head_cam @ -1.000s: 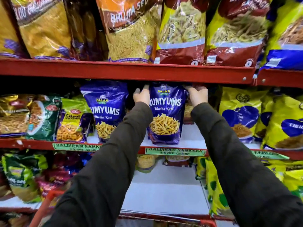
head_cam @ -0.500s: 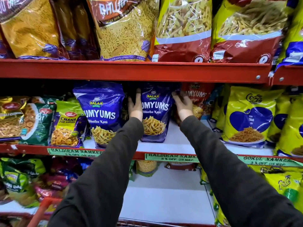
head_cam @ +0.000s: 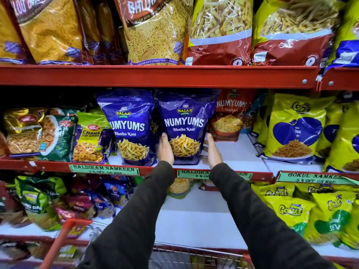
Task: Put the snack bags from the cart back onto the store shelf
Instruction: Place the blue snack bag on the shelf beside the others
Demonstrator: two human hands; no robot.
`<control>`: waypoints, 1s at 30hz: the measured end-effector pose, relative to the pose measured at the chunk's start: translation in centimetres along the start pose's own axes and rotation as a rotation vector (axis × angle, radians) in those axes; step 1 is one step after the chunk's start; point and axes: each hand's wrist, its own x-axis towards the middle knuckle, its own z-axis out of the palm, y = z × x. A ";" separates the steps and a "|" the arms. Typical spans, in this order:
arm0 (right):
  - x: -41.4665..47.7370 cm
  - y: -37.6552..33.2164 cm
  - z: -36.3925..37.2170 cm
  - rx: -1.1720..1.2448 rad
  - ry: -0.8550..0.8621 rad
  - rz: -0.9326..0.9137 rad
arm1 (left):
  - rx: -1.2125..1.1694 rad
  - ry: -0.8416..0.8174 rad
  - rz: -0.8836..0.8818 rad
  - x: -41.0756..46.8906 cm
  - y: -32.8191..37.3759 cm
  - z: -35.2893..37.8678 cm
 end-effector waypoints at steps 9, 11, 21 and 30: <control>-3.8 1.1 -0.5 -0.185 0.033 -0.180 | 0.147 -0.041 -0.036 -1.6 0.0 -1.7; -4.4 1.3 -1.0 -0.223 0.032 -0.233 | 0.185 -0.039 -0.002 -2.1 0.1 -2.1; -12.5 11.8 -7.0 -0.393 0.432 -0.497 | 0.124 0.052 0.326 -11.6 -11.3 -4.7; -20.7 29.3 -16.8 -0.460 0.604 0.120 | 0.403 -0.222 -0.192 -19.1 -28.2 -8.0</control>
